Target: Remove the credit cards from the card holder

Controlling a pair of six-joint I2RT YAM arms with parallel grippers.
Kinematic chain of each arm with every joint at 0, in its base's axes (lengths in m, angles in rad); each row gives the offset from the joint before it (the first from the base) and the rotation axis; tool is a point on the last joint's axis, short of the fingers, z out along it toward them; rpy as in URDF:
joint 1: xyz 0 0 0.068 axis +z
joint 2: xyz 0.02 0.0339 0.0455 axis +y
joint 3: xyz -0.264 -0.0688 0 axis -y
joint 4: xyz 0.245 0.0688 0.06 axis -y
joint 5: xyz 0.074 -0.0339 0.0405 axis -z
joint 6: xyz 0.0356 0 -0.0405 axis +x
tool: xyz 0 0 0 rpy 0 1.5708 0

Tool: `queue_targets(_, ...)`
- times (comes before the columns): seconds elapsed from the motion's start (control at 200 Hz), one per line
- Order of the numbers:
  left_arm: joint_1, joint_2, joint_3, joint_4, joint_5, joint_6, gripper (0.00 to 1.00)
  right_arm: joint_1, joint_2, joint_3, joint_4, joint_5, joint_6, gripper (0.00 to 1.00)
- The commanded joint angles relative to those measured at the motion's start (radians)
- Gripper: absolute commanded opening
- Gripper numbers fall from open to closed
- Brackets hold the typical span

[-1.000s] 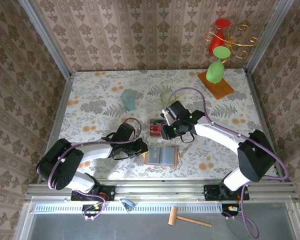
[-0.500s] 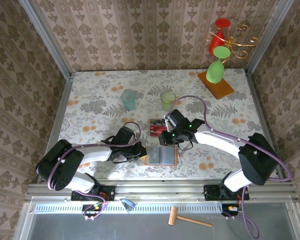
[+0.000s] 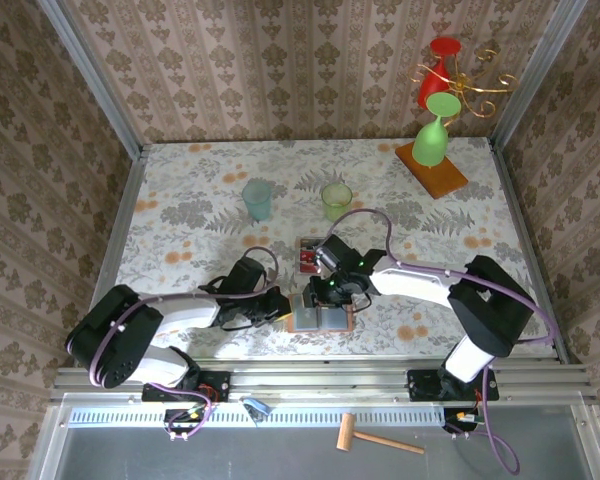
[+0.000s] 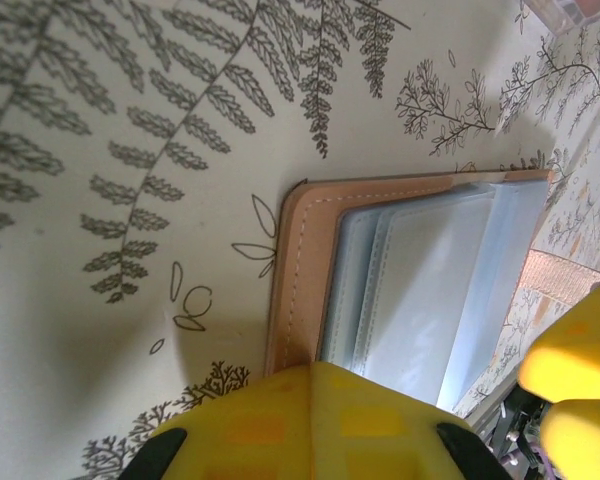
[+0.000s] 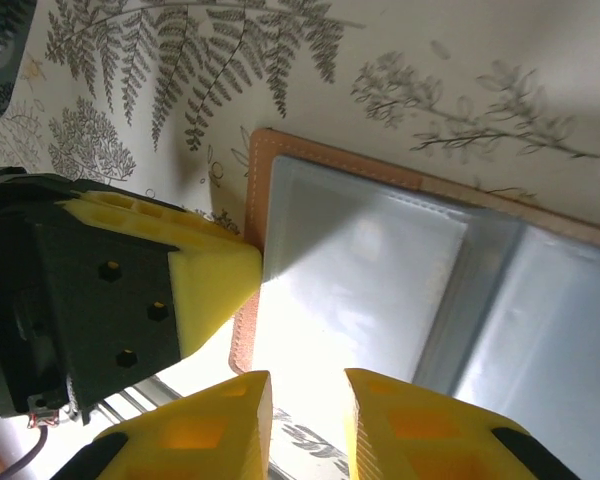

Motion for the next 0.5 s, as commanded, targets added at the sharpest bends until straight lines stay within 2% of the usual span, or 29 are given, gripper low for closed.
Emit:
queue_targets(0.0, -0.003, -0.023, -0.028, -0.041, -0.033, -0.007, 0.07, 0.023, 0.031, 0.013, 0.021, -0.017, 0.062, 0.26)
queue_targets(0.495, 0.049, -0.106, -0.054, -0.118, -0.034, 0.025, 0.08, 0.066, 0.104, 0.040, 0.038, -0.003, 0.125, 0.33)
